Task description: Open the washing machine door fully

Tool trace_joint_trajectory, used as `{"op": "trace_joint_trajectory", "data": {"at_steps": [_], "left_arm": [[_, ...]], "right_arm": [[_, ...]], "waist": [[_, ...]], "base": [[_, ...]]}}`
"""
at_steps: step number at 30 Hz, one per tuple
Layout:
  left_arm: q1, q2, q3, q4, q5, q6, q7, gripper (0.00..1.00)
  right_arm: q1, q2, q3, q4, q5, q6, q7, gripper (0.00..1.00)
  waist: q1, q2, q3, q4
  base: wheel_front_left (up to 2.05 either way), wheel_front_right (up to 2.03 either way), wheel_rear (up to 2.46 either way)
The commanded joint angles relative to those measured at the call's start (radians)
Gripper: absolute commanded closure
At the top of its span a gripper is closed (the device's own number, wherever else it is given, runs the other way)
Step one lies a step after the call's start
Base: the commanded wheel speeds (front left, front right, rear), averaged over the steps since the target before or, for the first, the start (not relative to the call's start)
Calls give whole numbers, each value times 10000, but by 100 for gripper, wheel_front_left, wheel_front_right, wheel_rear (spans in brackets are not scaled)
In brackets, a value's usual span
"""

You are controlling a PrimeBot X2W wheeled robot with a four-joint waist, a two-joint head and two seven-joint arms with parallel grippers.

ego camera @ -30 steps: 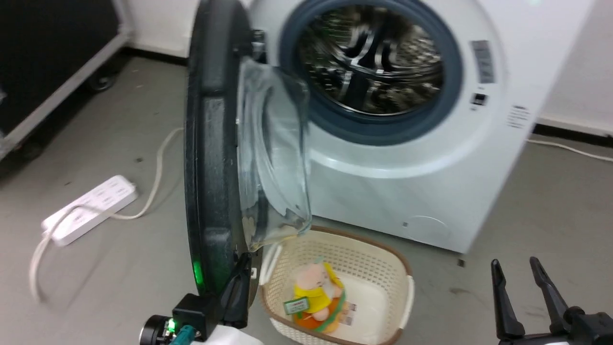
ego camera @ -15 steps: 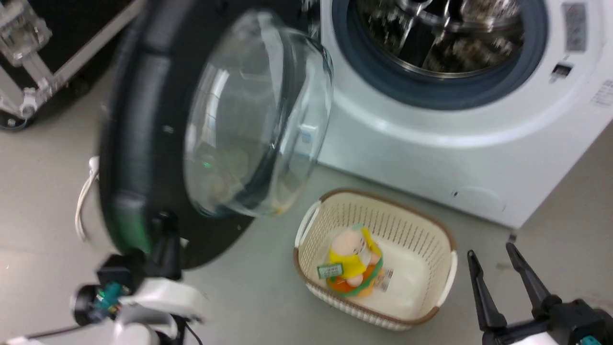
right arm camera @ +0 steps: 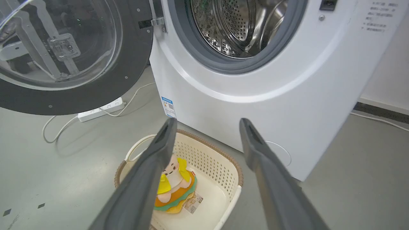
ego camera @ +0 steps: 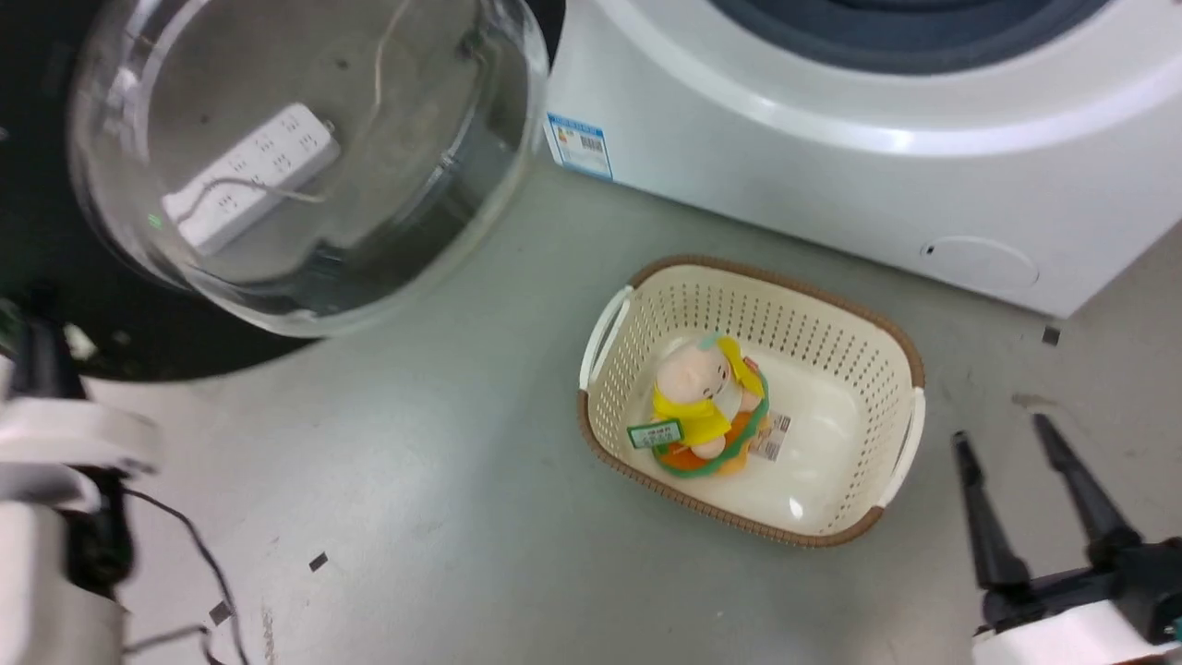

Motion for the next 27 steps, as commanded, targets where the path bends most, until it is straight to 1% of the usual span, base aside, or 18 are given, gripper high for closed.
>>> {"op": "trace_joint_trajectory", "data": {"at_steps": [1,4,7,11,15,17,20,21,23,27], "left_arm": [[-177,112,84,72,-36,8,-37,100],[-645,496,344,683,-166,-150,-55,100],[-948,706,382,1146,-118,-329,-77,100],[-1061,704,321,1490,-8,-633,-95,100],[-774,727,216,1351,402,-987,-99,100],[-526,548,112,1031,621,-1102,-100,100],[-10,-9,-100,494,629,-1373,-101,100],[638,-524,-376,-73,773,-1472,-101,100],[1137,-864,-570,-503,899,-1499,-101,100],[2132,-1339,-912,-1278,1108,-1566,-102,100]], "right_arm": [[-78,-70,-46,-70,-14,8,-39,0],[-91,-168,-96,-107,-25,8,-32,0],[-120,-201,-171,-106,-8,8,-31,0],[-122,-111,-282,19,-39,8,-32,0],[-161,35,-326,188,-6,8,-35,0],[-177,124,-389,281,27,8,-38,0],[-223,282,-490,339,31,8,-40,0],[-252,458,-596,337,-21,8,-41,0],[-209,550,-618,311,-31,8,-41,0],[-47,665,-630,323,-23,8,-42,0]], "waist": [[-2,0,135,-12],[-2,0,288,-81],[-2,0,349,-134],[-2,0,184,-234],[-2,0,-265,-424],[-2,0,-595,-518],[-2,0,-1136,-725],[-2,0,-1750,-1060],[-2,0,-2145,-1320],[-2,0,-2826,-1883]], "base": [[0,0,0],[0,0,0],[0,0,0],[0,0,0],[0,0,0],[0,0,0],[0,0,0],[0,0,0],[0,0,0],[0,0,0]]}}
